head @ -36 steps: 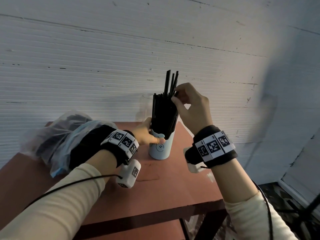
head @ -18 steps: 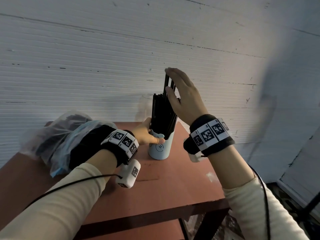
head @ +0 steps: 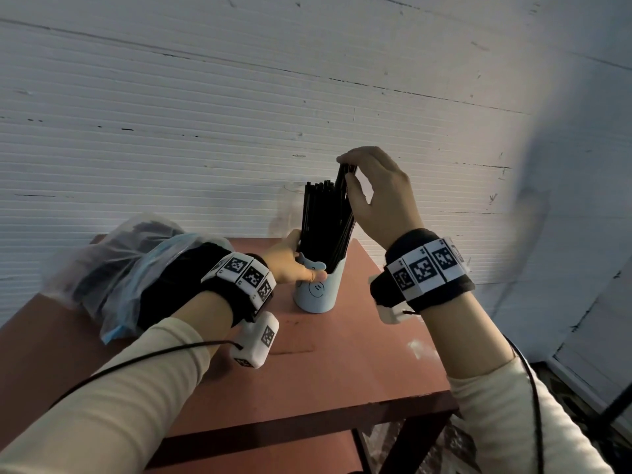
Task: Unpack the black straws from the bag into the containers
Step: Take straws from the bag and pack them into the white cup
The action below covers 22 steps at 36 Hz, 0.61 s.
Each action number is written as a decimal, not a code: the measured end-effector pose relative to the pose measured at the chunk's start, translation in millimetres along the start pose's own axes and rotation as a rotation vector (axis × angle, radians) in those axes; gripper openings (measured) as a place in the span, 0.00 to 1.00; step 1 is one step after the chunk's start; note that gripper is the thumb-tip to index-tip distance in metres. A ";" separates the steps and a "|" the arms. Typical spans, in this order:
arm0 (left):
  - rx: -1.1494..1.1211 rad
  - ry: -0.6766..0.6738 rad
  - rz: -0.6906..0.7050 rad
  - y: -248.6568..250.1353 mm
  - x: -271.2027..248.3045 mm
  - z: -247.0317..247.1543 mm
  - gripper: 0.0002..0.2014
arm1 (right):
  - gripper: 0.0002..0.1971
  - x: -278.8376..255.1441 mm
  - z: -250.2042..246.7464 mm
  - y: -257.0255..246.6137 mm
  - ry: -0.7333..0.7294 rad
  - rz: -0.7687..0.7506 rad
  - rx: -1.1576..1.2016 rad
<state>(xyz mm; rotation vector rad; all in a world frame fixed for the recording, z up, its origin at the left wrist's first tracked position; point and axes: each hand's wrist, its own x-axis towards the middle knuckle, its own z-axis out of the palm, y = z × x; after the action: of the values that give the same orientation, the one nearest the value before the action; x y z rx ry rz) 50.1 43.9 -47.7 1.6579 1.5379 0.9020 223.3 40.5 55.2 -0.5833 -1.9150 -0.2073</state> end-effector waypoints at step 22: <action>-0.062 0.122 -0.037 6.7 -23.6 -2.3 0.60 | 0.08 17.8 -0.5 -15.1 -0.099 0.259 0.038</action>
<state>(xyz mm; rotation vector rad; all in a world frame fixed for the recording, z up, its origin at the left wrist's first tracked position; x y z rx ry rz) 50.3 20.0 -41.5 1.5514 1.5996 1.0367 210.9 32.5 73.4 -0.8209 -1.9117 0.0249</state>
